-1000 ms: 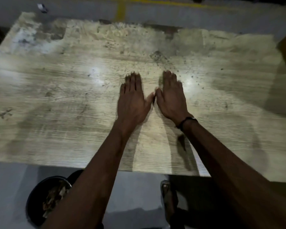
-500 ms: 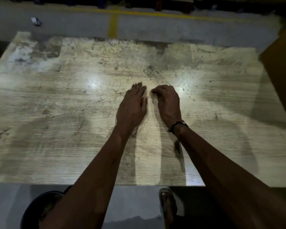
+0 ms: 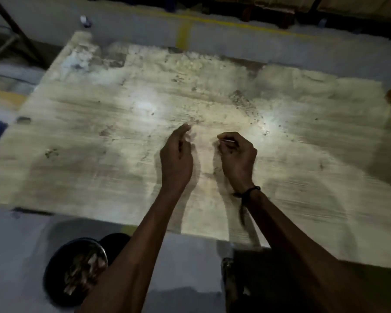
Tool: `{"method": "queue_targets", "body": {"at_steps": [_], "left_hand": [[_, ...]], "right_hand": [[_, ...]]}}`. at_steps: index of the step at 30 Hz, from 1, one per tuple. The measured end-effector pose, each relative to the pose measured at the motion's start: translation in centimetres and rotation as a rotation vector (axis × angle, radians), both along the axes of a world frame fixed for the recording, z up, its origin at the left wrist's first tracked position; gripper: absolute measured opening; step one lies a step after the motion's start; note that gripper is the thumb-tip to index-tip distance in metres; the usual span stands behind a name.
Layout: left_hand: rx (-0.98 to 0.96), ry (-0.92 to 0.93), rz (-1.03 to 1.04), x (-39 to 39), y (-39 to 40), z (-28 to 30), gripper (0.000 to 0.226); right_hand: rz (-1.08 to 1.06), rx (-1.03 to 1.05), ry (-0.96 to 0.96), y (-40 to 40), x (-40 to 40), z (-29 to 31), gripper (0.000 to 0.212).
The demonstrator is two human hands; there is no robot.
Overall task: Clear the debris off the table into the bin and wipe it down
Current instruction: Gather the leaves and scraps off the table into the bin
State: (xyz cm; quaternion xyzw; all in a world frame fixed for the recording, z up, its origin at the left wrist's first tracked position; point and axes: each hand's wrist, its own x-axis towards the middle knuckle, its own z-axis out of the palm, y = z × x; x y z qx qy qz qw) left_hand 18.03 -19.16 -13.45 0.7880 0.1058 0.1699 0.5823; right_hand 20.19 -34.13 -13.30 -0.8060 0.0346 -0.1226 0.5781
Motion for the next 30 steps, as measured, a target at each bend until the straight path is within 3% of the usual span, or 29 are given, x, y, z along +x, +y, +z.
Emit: {"method": "queue_targets", "body": {"at_steps": [5,9,12,18,25,30], "left_hand": [[-0.552,0.044,0.198,-6.2,5.9,0.6,0.022],[-0.724,-0.010,0.441,-12.0,11.7,1.6,0.017],[-0.706,-0.043,0.605,-17.1,16.1,1.0,0.023],[-0.671,0.107,0.942,-28.1,25.4,-3.8,0.024],[-0.698,0.334,1.110,-35.9,33.2,-13.1,0.025],[-0.693,0.378,1.134,-37.4,37.4,-18.6,0.021]], "right_hand": [[0.176,0.301,0.171,8.2,-5.0,1.1,0.007],[0.346,0.372,0.228,15.9,-10.2,2.4,0.007],[0.542,0.313,0.222,21.3,-14.8,3.1,0.007],[0.943,0.118,0.227,29.1,-23.1,-0.7,0.009],[0.848,-0.040,0.483,35.4,-28.1,-14.4,0.010],[0.841,-0.061,0.570,40.7,-29.9,-22.2,0.014]]}}
